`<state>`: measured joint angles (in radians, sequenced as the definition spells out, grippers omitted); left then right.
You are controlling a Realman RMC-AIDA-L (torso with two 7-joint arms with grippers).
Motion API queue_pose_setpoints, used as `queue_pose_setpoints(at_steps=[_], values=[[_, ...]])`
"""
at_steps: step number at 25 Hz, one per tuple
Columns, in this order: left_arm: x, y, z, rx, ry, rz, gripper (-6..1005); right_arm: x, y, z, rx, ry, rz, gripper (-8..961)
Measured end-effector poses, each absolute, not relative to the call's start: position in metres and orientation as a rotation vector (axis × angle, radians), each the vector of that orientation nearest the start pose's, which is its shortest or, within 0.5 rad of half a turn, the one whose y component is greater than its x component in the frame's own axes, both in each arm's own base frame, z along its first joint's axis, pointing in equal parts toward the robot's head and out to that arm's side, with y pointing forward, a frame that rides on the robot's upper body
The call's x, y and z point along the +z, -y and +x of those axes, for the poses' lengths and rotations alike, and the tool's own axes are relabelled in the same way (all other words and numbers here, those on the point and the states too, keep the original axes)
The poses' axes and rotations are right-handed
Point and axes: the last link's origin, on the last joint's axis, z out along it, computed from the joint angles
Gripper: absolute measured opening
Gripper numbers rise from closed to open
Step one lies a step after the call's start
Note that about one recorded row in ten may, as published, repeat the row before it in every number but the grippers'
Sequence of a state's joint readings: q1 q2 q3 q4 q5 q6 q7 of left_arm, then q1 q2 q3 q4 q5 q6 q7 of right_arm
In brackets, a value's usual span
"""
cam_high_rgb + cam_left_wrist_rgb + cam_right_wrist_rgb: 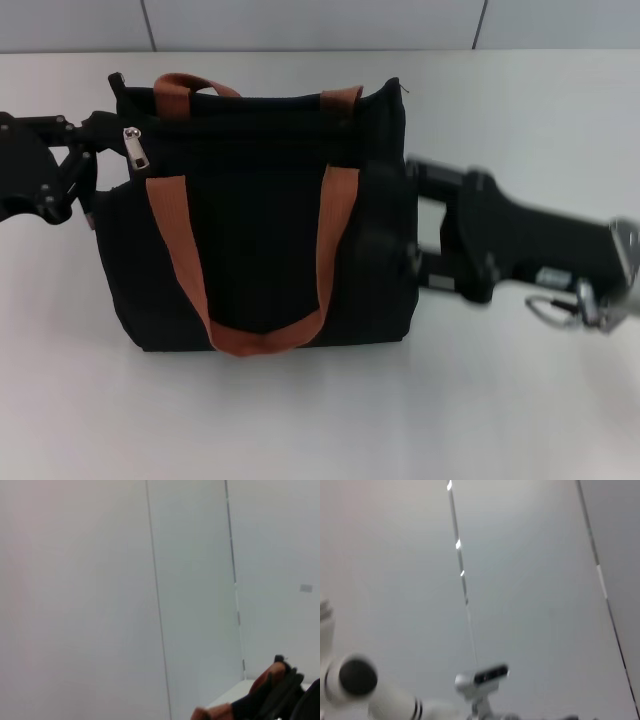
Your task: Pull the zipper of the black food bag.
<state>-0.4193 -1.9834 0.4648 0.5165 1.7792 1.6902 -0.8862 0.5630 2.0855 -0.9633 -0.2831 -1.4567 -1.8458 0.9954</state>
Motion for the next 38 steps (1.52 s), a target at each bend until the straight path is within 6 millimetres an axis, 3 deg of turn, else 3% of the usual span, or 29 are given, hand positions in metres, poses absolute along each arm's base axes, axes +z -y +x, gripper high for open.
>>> queue_pose_setpoints(at_steps=[5,6,8,14,15,17,19,22,31,34,38], values=[[0.065,-0.308,-0.298,-0.903,0.159,-2.355,68,-0.024,-0.307,0.184,1.525,-0.473,-2.718,592],[0.066,-0.309,-0.297,-0.905,0.156,-2.353,52,-0.023,-0.323,0.170,1.497,-0.558,-2.759,591],[0.066,-0.310,-0.296,-0.906,0.151,-2.352,21,-0.022,-0.334,0.157,1.469,-0.601,-2.797,589],[0.069,-0.312,-0.296,-0.898,0.143,-2.338,22,-0.020,-0.357,0.120,1.374,-0.703,-2.908,583],[0.070,-0.312,-0.296,-0.898,0.143,-2.336,22,-0.019,-0.364,0.106,1.307,-0.780,-2.955,582],[0.071,-0.312,-0.297,-0.899,0.144,-2.330,22,-0.018,-0.366,0.101,1.279,-0.802,-2.974,580],[0.072,-0.312,-0.297,-0.903,0.147,-2.323,22,-0.021,-0.377,0.079,1.083,-0.975,-3.061,578],[0.071,-0.311,-0.297,-0.907,0.153,-2.321,21,-0.028,-0.386,0.069,0.922,-1.079,-3.065,575],[0.068,-0.310,-0.297,-0.913,0.157,-2.318,22,-0.039,-0.400,0.056,0.858,-1.162,-2.987,566],[0.068,-0.310,-0.297,-0.912,0.157,-2.318,22,-0.045,-0.399,0.052,0.822,-1.176,-3.002,329],[0.068,-0.311,-0.295,-0.916,0.150,-2.320,21,-0.051,-0.398,0.049,0.781,-1.204,-3.016,296]])
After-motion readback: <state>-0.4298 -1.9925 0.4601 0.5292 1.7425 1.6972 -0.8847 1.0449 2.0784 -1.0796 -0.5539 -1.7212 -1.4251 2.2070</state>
